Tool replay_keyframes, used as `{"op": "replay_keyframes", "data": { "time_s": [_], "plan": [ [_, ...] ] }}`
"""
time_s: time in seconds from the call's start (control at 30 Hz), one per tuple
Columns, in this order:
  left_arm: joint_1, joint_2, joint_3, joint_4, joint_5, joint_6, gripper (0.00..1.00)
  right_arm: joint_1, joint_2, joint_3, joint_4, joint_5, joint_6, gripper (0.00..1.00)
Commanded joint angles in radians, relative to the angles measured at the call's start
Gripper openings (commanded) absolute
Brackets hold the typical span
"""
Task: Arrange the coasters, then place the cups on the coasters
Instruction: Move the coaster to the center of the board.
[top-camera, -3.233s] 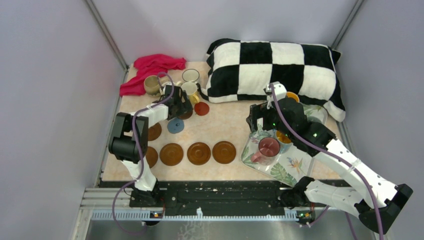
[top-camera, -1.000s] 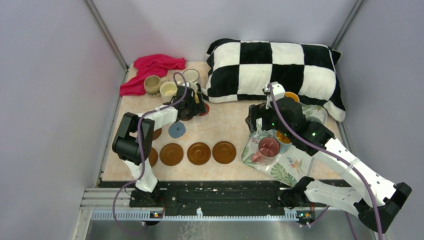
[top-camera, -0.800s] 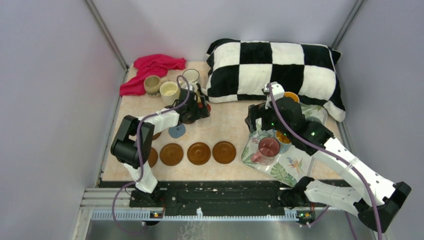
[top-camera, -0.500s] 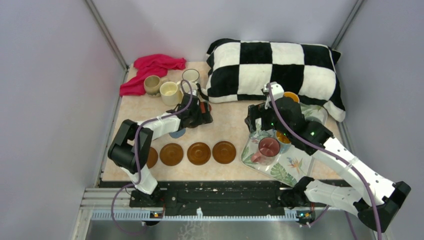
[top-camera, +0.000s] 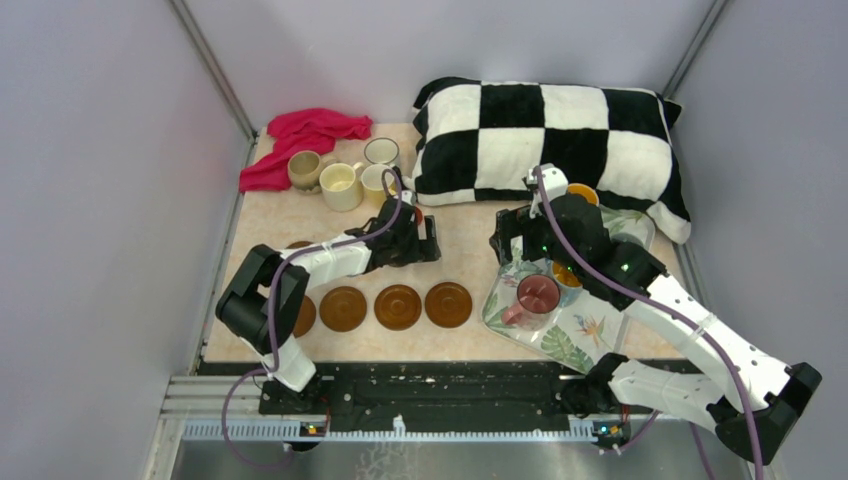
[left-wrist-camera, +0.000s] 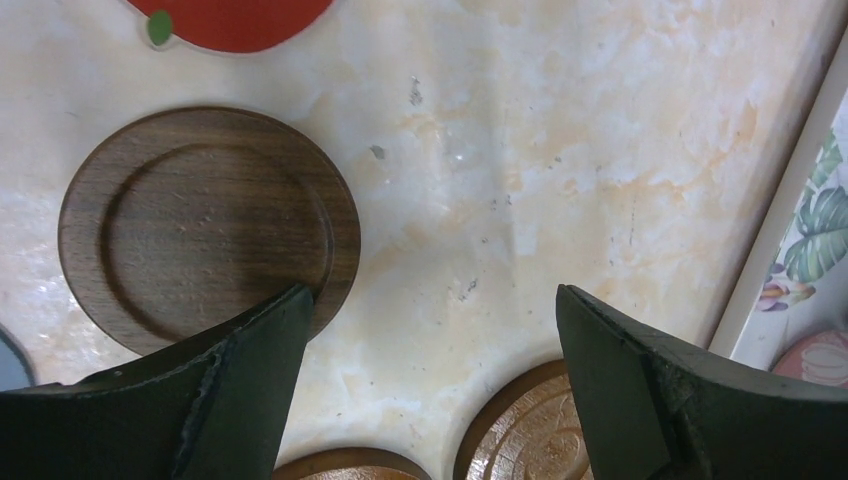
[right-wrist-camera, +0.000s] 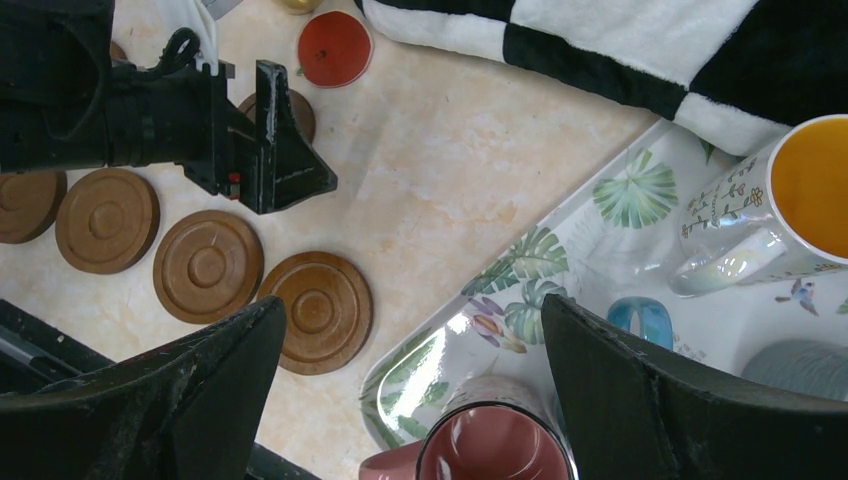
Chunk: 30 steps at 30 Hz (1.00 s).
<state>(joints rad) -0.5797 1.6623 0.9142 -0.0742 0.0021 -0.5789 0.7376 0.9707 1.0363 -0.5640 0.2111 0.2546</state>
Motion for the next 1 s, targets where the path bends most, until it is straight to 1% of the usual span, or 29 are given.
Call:
{"op": "replay_keyframes", "data": {
  "time_s": [0.0, 0.07, 0.27, 0.6, 0.77, 0.97],
  "plan": [
    [-0.028, -0.027, -0.035, -0.013, -0.009, -0.032, 0.98, 0.004, -0.004, 0.028, 0.041, -0.003, 0.003, 0.99],
    [-0.037, -0.030, -0.039, -0.024, -0.029, -0.042, 0.98, 0.004, -0.005, 0.027, 0.040, -0.003, 0.004, 0.99],
    [-0.049, -0.058, -0.060, -0.035, -0.034, -0.059, 0.98, 0.004, -0.007, 0.024, 0.040, -0.002, 0.003, 0.99],
    [-0.063, -0.078, -0.033, -0.053, -0.040, -0.054, 0.99, 0.004, -0.005, 0.027, 0.041, -0.003, 0.005, 0.99],
    [-0.062, -0.070, 0.052, -0.072, -0.064, -0.026, 0.98, 0.003, -0.004, 0.029, 0.040, -0.003, 0.005, 0.99],
    [-0.059, -0.012, 0.208, -0.118, -0.134, 0.028, 0.98, 0.004, -0.005, 0.032, 0.035, 0.008, 0.004, 0.99]
  ]
}}
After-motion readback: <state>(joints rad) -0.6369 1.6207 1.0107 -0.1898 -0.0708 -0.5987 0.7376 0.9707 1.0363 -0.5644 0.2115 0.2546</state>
